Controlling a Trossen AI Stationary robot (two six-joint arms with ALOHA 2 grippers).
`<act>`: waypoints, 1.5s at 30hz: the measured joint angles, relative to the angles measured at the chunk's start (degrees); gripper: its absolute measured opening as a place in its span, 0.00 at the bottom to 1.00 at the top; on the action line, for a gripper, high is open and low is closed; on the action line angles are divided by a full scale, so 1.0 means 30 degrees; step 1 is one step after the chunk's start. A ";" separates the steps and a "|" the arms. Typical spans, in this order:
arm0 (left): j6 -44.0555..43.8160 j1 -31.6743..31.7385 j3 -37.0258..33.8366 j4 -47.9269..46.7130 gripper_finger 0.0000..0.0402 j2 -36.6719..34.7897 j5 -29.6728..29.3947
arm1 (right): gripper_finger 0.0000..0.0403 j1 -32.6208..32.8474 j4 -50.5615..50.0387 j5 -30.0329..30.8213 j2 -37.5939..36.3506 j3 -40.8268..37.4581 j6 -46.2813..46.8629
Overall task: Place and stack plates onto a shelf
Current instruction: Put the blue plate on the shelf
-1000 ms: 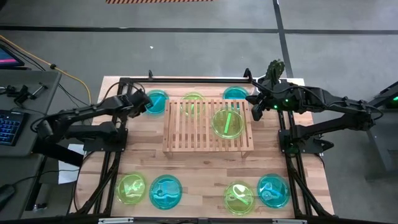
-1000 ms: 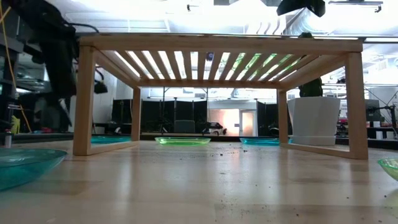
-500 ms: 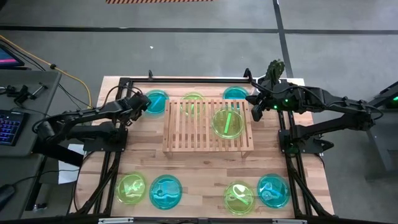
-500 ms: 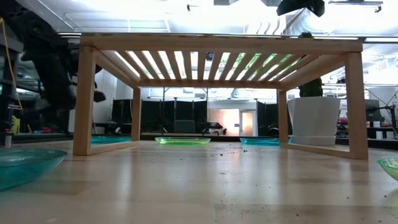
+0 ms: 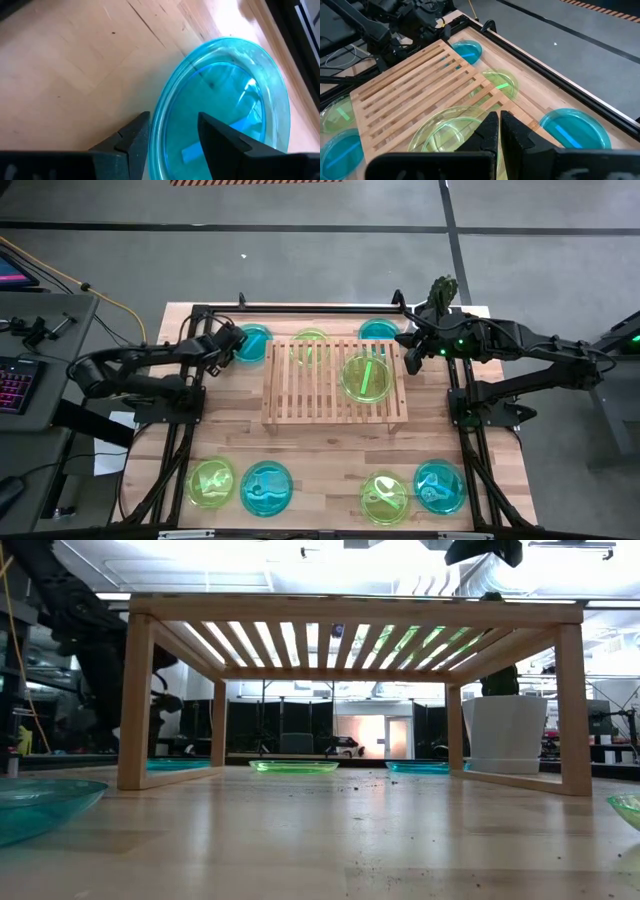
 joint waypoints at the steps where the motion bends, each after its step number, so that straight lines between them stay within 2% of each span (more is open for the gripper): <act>1: -0.0133 0.0000 -0.0007 -0.0065 0.39 0.0105 -0.0018 | 0.00 0.0000 0.0000 0.0000 0.0004 0.0000 0.0009; 5: -0.0453 -0.0015 -0.0036 -0.0147 0.32 0.0115 -0.0190 | 0.00 0.0000 0.0007 0.0014 0.0004 0.0000 0.0320; 10: -0.0600 -0.0008 -0.0114 -0.0134 0.06 0.0013 -0.0309 | 0.00 0.0000 0.0007 0.0015 0.0004 0.0000 0.0406; 11: -0.0518 -0.0002 -0.0131 -0.0103 0.03 -0.0170 -0.0300 | 0.00 0.0000 0.0007 0.0015 0.0004 0.0000 0.0496; 15: 0.0134 0.0000 -0.0168 -0.0341 0.01 -0.1591 -0.0670 | 0.00 0.0000 0.0011 0.0011 0.0004 0.0000 0.0546; 22: 0.0372 0.0496 -0.0160 -0.0597 0.00 -0.6132 -0.2514 | 0.00 0.0000 0.0262 0.0007 0.0004 0.0000 0.0813; 27: 0.1718 0.0809 0.0316 -0.0661 0.00 -0.9467 -0.2976 | 0.00 0.0000 0.0334 0.0007 0.0004 0.0000 0.0819; 30: 0.4279 0.0569 0.1751 -0.0596 0.00 -1.0889 -0.2258 | 0.00 0.0000 0.0335 0.0004 0.0004 0.0000 0.0816; 33: 0.7512 -0.0172 0.4230 -0.1239 0.00 -1.1518 0.0331 | 0.00 0.0000 0.0347 0.0007 0.0004 0.0000 0.0820; 36: 0.9684 -0.1382 0.7783 -0.3307 0.00 -1.1498 0.2295 | 0.00 0.0000 0.0350 0.0000 0.0004 0.0000 0.0820; 41: 1.1174 -0.4473 1.3584 -0.9032 0.00 -0.9751 0.3354 | 0.00 0.0000 0.0350 -0.0007 0.0004 0.0000 0.0809; 45: 1.1073 -0.7925 1.5921 -1.0720 0.00 -0.7409 0.2824 | 0.00 0.0000 0.0350 -0.0007 0.0004 0.0000 0.0813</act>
